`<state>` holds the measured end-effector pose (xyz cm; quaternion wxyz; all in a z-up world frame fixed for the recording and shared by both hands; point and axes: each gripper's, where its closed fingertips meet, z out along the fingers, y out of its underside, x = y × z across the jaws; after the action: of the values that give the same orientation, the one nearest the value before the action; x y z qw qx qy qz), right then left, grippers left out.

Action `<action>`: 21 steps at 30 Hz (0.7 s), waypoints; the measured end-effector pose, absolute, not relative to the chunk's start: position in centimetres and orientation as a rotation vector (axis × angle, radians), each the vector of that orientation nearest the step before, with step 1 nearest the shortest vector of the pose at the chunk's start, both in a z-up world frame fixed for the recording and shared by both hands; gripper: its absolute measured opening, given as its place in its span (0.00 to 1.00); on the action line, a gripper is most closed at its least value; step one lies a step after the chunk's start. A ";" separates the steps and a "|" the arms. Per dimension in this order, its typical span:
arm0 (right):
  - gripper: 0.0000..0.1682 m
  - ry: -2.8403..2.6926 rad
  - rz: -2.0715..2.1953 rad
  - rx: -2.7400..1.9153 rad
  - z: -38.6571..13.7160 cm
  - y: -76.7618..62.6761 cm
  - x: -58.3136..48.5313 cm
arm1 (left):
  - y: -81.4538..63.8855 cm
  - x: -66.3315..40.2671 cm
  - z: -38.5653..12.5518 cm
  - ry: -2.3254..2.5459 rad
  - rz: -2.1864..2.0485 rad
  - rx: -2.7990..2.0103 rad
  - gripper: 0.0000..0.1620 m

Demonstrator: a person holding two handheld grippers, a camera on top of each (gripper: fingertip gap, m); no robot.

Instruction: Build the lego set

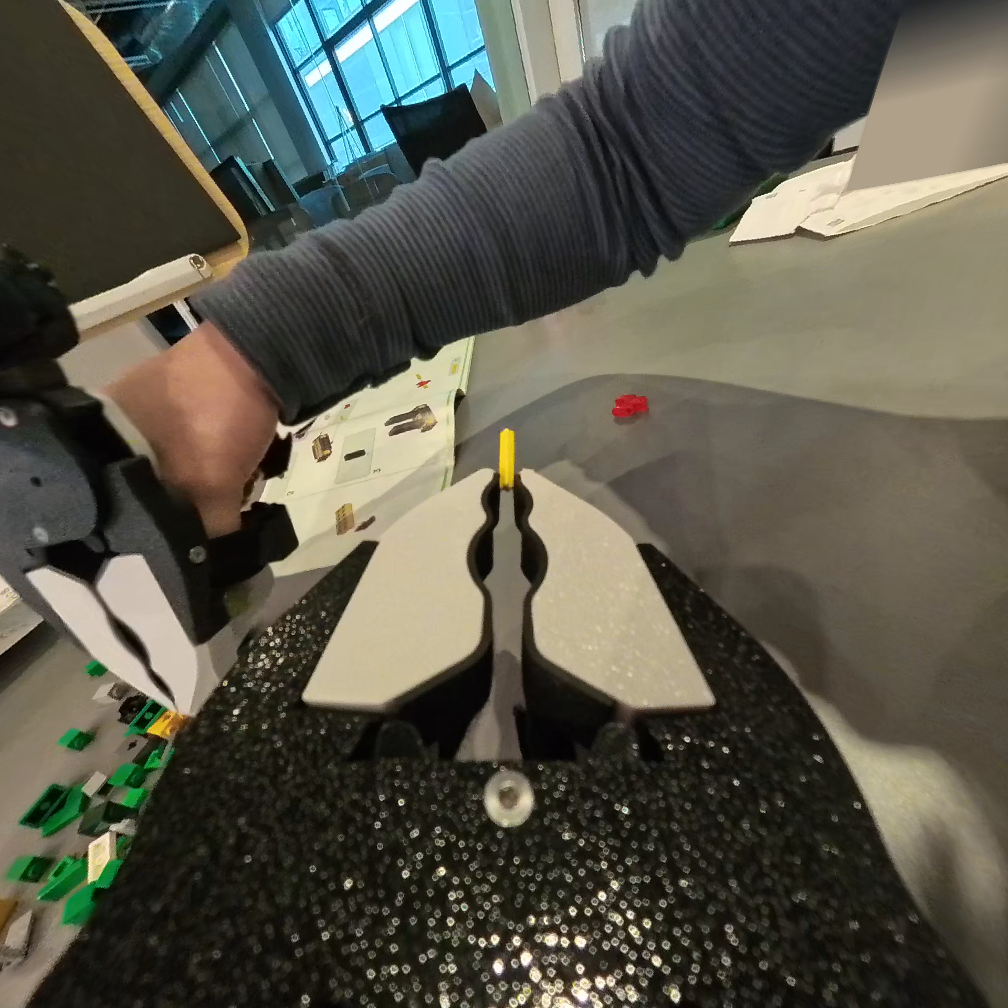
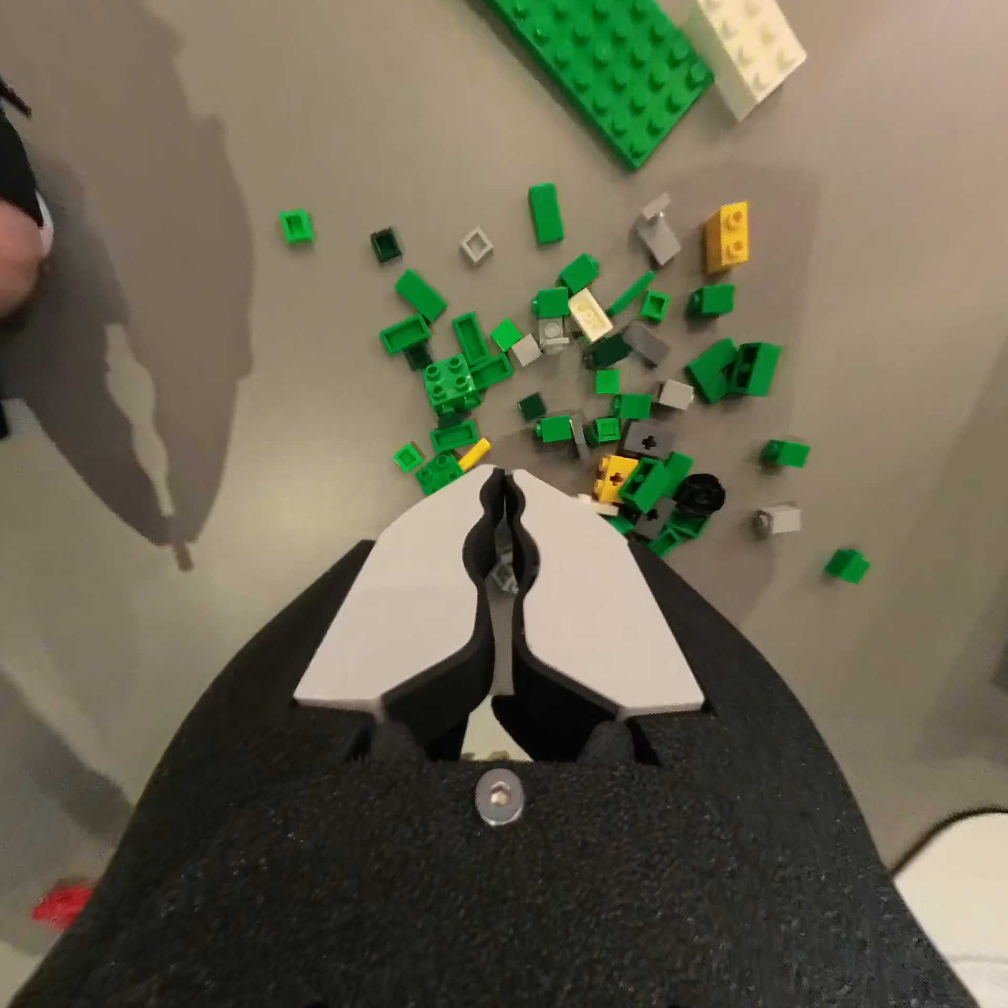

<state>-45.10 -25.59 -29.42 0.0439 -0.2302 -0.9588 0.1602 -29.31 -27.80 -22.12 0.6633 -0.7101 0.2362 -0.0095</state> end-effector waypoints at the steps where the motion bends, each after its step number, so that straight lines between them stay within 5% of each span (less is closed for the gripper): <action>1: 0.00 -2.946 0.499 -0.753 -29.5 -25.7 -45.0 | -27.8 -29.3 -22.2 0.535 -0.022 -1.607 0.03; 21: 0.03 -2.919 0.356 -0.953 -30.5 -26.0 -44.7 | -27.6 -29.0 -22.7 0.556 -0.041 -1.632 0.03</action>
<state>-44.75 -25.98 -30.46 0.0251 -0.3083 -0.9439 0.1152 -28.99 -27.63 -22.72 0.6509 -0.7184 0.2448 -0.0181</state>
